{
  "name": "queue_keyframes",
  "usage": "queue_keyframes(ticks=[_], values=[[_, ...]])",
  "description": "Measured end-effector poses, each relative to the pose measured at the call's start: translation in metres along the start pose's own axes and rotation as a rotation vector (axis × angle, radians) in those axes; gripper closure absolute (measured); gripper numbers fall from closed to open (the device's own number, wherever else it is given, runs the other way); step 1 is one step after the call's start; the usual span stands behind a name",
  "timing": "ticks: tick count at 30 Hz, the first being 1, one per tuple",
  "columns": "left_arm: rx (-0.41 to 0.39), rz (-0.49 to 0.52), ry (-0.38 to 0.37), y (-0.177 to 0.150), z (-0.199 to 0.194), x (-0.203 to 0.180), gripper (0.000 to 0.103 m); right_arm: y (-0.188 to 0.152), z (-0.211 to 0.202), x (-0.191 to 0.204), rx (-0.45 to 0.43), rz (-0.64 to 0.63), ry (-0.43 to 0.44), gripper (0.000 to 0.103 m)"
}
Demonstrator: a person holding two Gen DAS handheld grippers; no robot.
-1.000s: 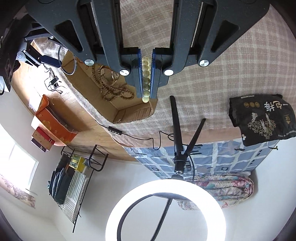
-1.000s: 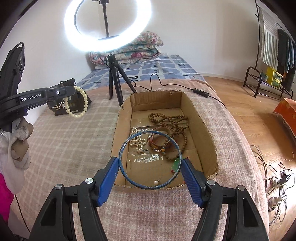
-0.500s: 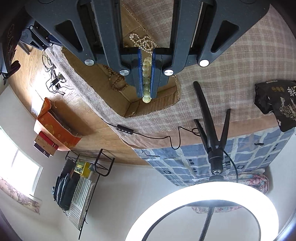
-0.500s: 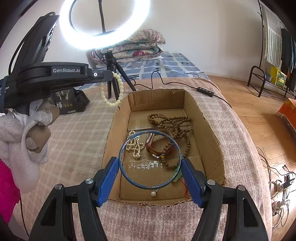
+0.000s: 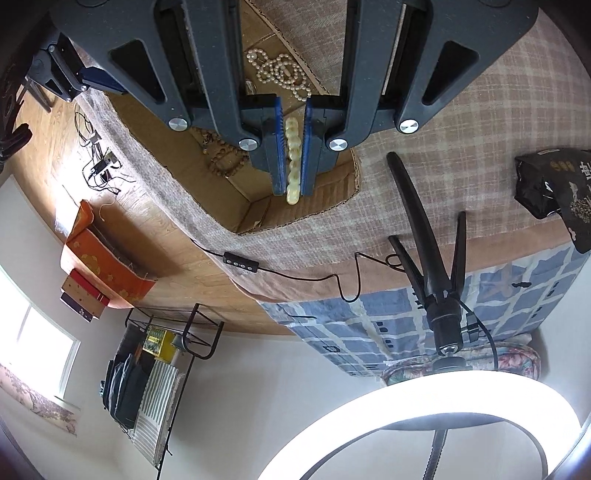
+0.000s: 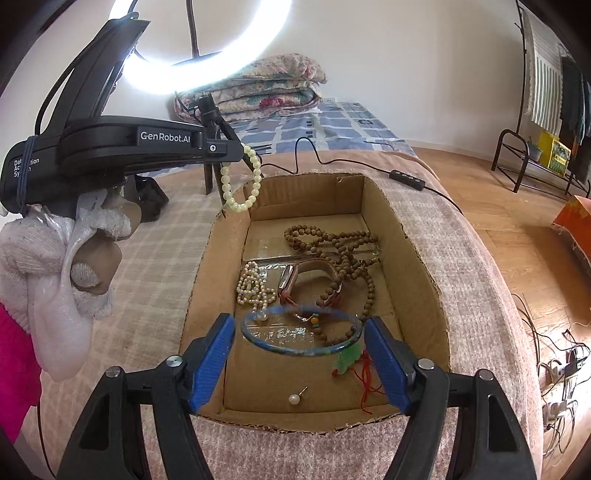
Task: Organize jewelry
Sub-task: 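Open the right gripper dropping the ring while the left releases the bracelet into the box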
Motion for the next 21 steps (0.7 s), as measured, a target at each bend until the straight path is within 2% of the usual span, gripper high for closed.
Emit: queue_keyframes(ticks=[3,5,6,21], values=[[0.003,-0.011,0.005,-0.001,-0.004,0.004,0.097,-0.001,-0.003,0.003,-0.011,-0.009,0.002,0.016],[0.002,-0.016,0.003,-0.001,-0.008,0.005,0.088,-0.002,-0.006,0.004,-0.013,-0.011,0.001,0.016],[-0.002,-0.014,0.007,-0.001,-0.011,0.005,0.087,-0.002,-0.007,0.004,-0.013,-0.012,0.001,0.016],[-0.038,0.009,0.037,0.003,-0.066,-0.008,0.087,-0.005,-0.043,0.012,-0.049,-0.005,-0.007,0.015]])
Point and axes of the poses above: each gripper's, at about its wrist camera, not at the fingertips, and z roughly the way its jaws point, x to its left, y to its top, the point moved 3 cm from there along z, roughly the way its jaws point, and after that the axes turned 15 degrees about z, right-handed, at the moved point
